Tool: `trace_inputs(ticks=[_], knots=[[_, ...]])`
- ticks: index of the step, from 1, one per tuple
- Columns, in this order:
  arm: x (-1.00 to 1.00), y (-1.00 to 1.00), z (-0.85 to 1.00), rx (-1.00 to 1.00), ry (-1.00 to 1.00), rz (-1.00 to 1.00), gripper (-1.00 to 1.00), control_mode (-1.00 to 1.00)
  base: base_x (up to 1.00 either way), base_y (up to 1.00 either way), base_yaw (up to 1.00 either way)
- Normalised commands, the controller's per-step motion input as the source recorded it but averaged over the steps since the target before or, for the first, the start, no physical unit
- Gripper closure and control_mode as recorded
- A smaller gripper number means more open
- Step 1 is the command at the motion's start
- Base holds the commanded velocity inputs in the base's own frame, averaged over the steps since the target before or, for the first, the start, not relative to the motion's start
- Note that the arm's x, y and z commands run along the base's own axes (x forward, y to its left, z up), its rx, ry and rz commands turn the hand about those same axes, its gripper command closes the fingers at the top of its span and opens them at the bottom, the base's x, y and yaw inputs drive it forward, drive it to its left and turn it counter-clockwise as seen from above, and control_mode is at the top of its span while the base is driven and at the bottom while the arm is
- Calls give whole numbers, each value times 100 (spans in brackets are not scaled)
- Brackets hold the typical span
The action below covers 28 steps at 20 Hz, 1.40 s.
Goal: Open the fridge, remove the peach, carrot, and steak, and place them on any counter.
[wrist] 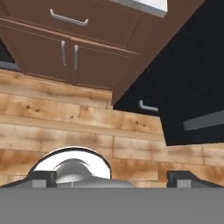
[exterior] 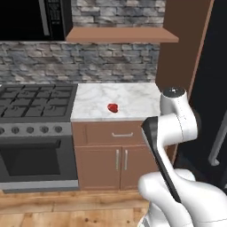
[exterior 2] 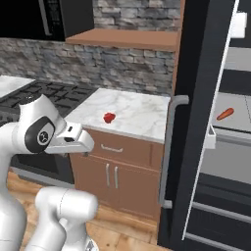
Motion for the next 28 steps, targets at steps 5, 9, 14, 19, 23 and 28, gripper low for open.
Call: trace_inputs(ticks=[5, 9, 14, 19, 23, 28], knots=[[0, 0, 0, 0, 0, 0, -100, 100, -9, -94, -5], [0, 0, 0, 0, 0, 0, -100, 100, -61, -91, -6], [0, 0, 0, 0, 0, 0, -100, 100, -100, -40, -12], [0, 0, 0, 0, 0, 0, -100, 100, -48, -82, -15], [0, 0, 0, 0, 0, 0, -100, 100, 50, -100, -6], [0, 0, 0, 0, 0, 0, -100, 100, 95, -79, -1]])
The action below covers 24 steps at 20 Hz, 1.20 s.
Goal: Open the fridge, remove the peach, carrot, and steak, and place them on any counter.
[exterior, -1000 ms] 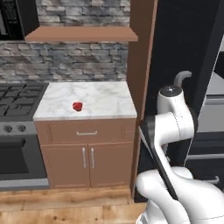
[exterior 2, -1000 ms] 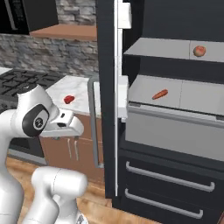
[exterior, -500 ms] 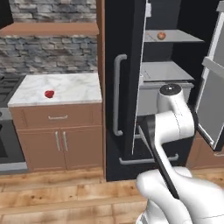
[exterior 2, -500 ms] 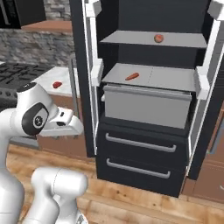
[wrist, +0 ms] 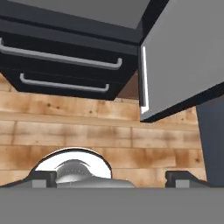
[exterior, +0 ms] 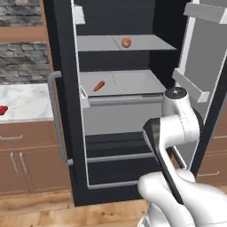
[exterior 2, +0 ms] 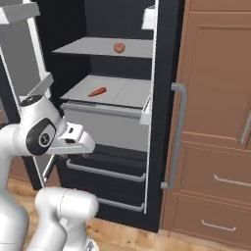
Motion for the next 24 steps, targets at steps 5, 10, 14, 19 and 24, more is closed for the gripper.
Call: trace_inputs(ticks=[5, 10, 14, 19, 24], knots=[[0, 0, 0, 0, 0, 0, -100, 100, 95, -2, 0], [0, 0, 0, 0, 0, 0, -100, 100, 85, -10, 0], [0, 0, 0, 0, 0, 0, -100, 100, 79, -12, 0], [0, 0, 0, 0, 0, 0, -100, 100, 65, 1, 0], [21, 1, -17, 0, 2, 2, -100, -100, 34, 1, 0]])
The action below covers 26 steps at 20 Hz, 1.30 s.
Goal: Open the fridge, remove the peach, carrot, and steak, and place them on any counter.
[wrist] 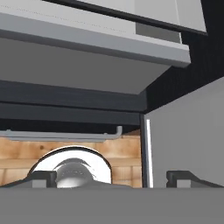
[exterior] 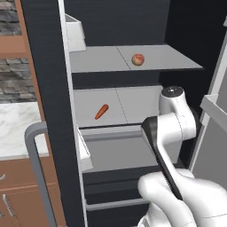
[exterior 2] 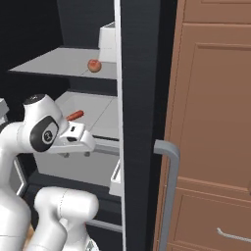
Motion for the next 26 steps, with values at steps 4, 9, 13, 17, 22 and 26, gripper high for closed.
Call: trace_inputs(ticks=[4, 9, 13, 17, 22, 26], knots=[[59, 22, -31, 1, 1, 12, -100, -100, 0, 0, 0], [51, 46, -13, 0, -3, 6, -100, -100, 0, 0, 0], [46, 41, -1, 9, -8, 0, -100, -100, 0, 0, 0], [76, 29, -1, 32, 0, -2, -100, -100, 0, 0, 0], [64, 29, -6, 39, -3, -14, -100, -100, 0, 0, 0], [30, 79, -1, 4, -2, -18, -100, -100, 0, 0, 0]])
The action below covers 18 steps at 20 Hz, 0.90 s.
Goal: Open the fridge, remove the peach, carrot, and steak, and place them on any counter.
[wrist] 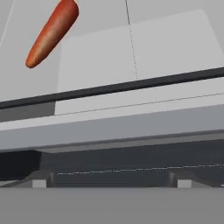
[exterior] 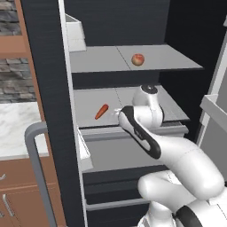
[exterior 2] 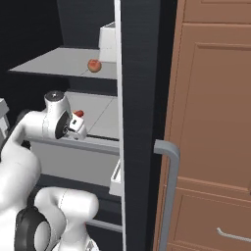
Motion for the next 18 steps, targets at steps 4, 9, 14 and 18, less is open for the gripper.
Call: trace_inputs(ticks=[4, 9, 14, 18], knots=[[28, 60, 0, 0, -2, -21, -100, -100, 0, 0, 0], [48, 12, 0, 0, -1, -10, -100, -100, 0, 0, 0], [57, 0, 1, 0, 0, -1, -100, -100, 0, 0, 0], [62, 11, 1, 0, 1, 0, -100, -100, 0, 0, 0]])
